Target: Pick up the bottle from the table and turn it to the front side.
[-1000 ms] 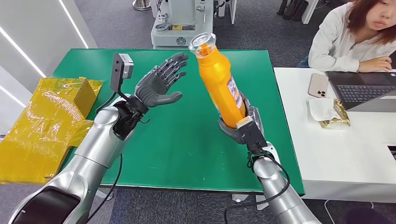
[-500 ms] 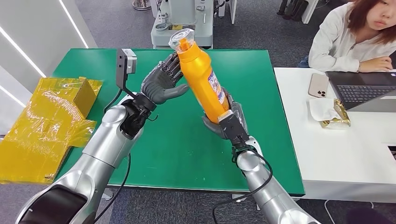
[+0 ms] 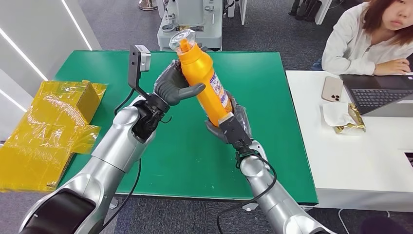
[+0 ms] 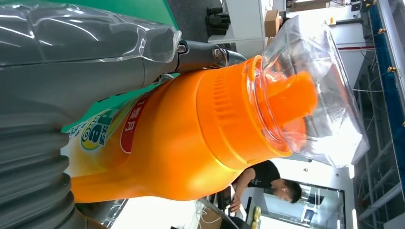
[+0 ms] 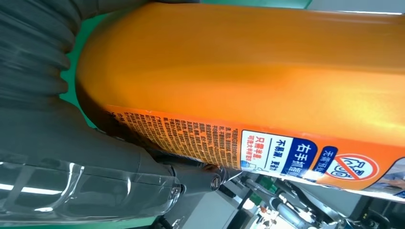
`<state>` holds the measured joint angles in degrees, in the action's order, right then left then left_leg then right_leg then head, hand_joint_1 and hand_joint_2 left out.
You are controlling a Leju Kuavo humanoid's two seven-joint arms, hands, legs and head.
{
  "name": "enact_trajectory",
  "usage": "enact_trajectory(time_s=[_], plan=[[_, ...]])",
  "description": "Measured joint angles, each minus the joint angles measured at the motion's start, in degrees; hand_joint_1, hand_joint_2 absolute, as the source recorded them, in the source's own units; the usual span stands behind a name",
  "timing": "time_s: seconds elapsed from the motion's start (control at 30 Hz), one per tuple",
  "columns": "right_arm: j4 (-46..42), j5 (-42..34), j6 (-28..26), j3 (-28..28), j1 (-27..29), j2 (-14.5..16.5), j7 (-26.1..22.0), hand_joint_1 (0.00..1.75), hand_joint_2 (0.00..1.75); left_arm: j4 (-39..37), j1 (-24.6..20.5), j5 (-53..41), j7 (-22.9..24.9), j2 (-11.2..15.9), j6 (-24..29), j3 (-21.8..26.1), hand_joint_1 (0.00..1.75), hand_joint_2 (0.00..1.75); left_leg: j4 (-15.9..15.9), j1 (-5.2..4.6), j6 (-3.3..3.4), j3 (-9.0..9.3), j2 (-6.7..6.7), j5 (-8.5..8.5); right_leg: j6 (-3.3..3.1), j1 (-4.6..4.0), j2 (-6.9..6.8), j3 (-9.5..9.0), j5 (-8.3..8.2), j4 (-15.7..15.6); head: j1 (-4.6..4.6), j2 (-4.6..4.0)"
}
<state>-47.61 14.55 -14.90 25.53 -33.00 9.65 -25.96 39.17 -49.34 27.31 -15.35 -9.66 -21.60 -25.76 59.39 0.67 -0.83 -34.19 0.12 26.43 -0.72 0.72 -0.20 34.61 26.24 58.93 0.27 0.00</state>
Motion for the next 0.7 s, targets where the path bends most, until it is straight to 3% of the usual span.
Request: enact_trajectory(time_s=[0.27, 0.3, 0.4, 0.43, 0.7], plan=[[1.5, 0.8, -0.3, 0.0, -0.1, 0.1, 0.1, 1.75, 1.75, -0.5, 0.0, -0.3, 0.7, -0.1, 0.6, -0.3, 0.02, 1.75, 0.0, 0.0, 0.0, 0.01, 0.0, 0.0, 0.0, 0.0, 0.0, 0.0, 0.0, 0.0, 0.0, 0.0], [1.7, 0.9, -0.3, 0.0, -0.1, 0.1, 0.1, 1.75, 1.75, -0.6, -0.1, -0.3, 0.8, -0.1, 0.8, -0.4, 0.24, 1.75, 0.0, 0.0, 0.0, 0.01, 0.0, 0.0, 0.0, 0.0, 0.0, 0.0, 0.0, 0.0, 0.0, 0.0], [2.3, 1.3, -0.5, 0.0, -0.1, 0.1, 0.0, 1.75, 1.75, -0.9, -0.1, -0.2, 1.1, -0.2, 1.0, -0.6, 1.4, 1.75, 0.0, 0.0, 0.0, 0.01, 0.0, 0.0, 0.0, 0.0, 0.0, 0.0, 0.0, 0.0, -0.01, 0.0], [2.5, 1.4, -0.7, -0.1, -0.1, 0.1, -0.1, 1.75, 1.75, -1.1, -0.1, -0.1, 1.2, -0.2, 1.0, -0.6, 1.58, 1.75, 0.0, 0.0, 0.0, 0.01, 0.0, 0.0, 0.0, 0.0, 0.0, 0.0, 0.0, 0.0, -0.01, 0.0], [3.6, 1.6, -1.2, -0.2, -0.1, 0.1, -0.4, 1.75, 1.75, -1.8, -0.1, 0.4, 1.4, -0.9, 1.1, -0.9, 1.75, 1.75, 0.0, 0.0, 0.0, 0.01, 0.01, 0.0, 0.0, 0.0, 0.01, 0.01, 0.0, 0.0, 0.0, 0.0]])
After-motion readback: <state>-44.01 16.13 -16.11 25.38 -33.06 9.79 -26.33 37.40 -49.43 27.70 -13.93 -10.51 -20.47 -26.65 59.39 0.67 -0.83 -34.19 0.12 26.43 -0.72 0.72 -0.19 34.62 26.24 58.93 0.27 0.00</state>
